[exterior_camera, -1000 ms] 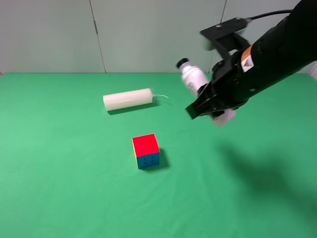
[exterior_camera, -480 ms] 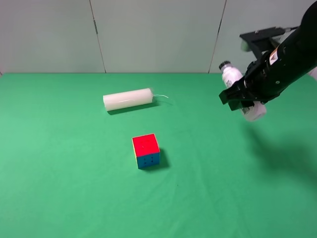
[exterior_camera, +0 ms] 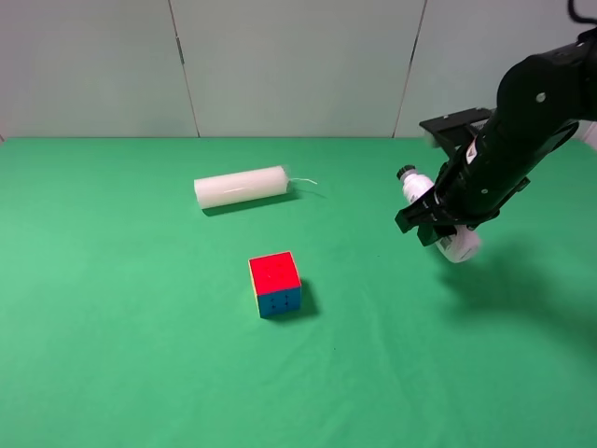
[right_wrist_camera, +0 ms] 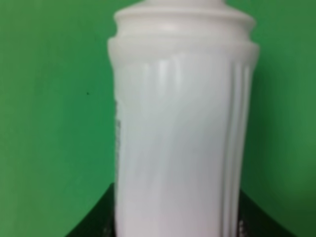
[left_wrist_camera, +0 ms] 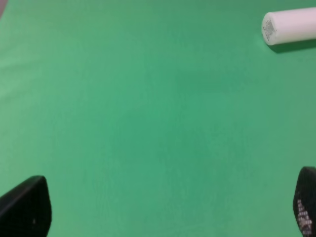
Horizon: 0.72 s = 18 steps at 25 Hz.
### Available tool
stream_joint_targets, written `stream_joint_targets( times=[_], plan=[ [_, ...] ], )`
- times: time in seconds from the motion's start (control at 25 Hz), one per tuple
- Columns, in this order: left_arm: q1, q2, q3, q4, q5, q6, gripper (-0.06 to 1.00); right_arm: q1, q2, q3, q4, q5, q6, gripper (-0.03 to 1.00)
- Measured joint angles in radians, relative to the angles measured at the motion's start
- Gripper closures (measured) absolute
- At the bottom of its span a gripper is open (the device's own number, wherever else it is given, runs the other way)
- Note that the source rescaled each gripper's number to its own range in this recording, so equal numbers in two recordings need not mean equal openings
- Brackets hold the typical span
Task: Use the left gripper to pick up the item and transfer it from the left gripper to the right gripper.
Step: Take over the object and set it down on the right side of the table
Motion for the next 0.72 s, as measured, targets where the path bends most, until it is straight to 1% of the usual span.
stream_joint_targets(
  times=[0.24,0.44,0.6,0.72],
  plan=[
    [0.0,0.0,0.0,0.0,0.0,0.0,-0.03,0.0,0.082,0.0,0.0,-0.023,0.0,0.97],
    [0.0,0.0,0.0,0.0,-0.001,0.0,-0.03,0.0,0.13,0.0,0.0,-0.061,-0.002,0.97],
    [0.0,0.0,0.0,0.0,-0.001,0.0,-0.02,0.0,0.148,0.0,0.007,-0.091,-0.002,0.97],
    [0.0,0.0,0.0,0.0,-0.001,0.0,-0.02,0.0,0.152,0.0,0.018,-0.094,-0.002,0.97]
  ],
)
